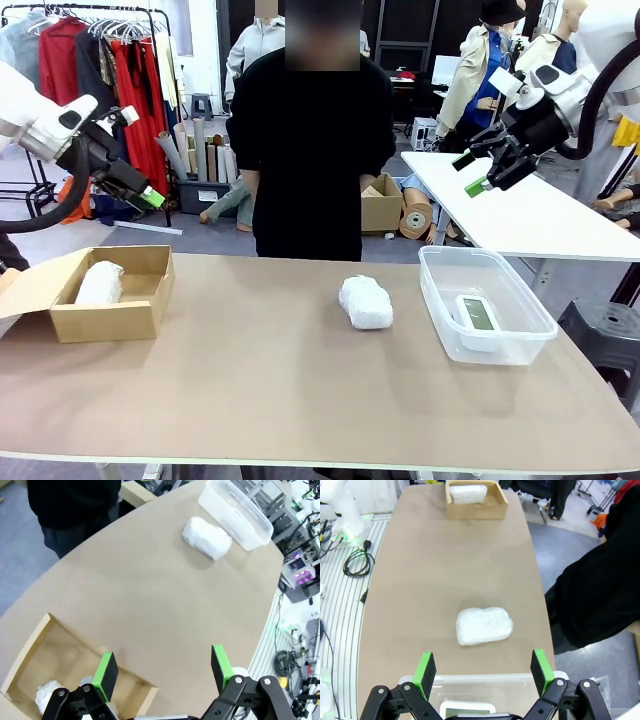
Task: Separate and place wrapped and unwrapped clocks.
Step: Pick up the Digital clock indicated by the person.
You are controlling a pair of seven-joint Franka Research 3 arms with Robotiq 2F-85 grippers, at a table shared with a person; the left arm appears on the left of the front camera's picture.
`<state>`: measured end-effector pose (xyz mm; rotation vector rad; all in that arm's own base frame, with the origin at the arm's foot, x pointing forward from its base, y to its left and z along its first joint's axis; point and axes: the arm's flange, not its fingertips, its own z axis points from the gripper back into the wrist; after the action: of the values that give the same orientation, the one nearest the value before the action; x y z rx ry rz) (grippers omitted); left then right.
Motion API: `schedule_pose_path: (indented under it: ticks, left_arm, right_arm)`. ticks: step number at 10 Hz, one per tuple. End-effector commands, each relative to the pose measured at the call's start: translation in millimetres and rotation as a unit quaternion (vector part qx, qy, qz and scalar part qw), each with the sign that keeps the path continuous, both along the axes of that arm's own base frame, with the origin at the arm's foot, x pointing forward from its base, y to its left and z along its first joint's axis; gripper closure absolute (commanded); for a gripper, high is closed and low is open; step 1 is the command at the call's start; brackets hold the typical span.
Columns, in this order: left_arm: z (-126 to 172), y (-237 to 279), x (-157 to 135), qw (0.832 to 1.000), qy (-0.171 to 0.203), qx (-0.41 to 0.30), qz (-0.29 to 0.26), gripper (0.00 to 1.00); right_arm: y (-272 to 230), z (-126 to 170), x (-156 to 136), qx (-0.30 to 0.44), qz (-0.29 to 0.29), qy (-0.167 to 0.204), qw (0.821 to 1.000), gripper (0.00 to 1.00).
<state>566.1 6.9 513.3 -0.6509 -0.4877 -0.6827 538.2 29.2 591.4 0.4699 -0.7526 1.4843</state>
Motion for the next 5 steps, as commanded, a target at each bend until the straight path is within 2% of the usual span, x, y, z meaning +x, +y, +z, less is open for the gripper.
schedule_pose_path:
  ticks: [1, 2, 3, 4, 5]
  left_arm:
    - [0, 0, -1, 1.000, -0.004, 0.000, -0.001, 0.04]
    - [3, -1, -5, 0.999, -0.054, 0.000, -0.010, 0.04]
    - [1, -10, -14, 0.993, -0.118, -0.006, -0.020, 0.04]
    - [0, -9, -14, 0.984, -0.166, -0.037, -0.045, 0.04]
    - [1, -10, -16, 0.979, -0.182, -0.070, -0.066, 0.04]
  right_arm:
    - [0, 1, 0, 0.000, 0.001, -0.001, 1.000, 0.00]
    - [0, 1, 0, 0.000, 0.001, -0.001, 1.000, 0.00]
    - [0, 1, 0, 0.000, 0.001, -0.001, 1.000, 0.00]
    - [0, 1, 0, 0.000, 0.001, -0.001, 1.000, 0.00]
    - [0, 1, 0, 0.000, 0.001, -0.001, 1.000, 0.00]
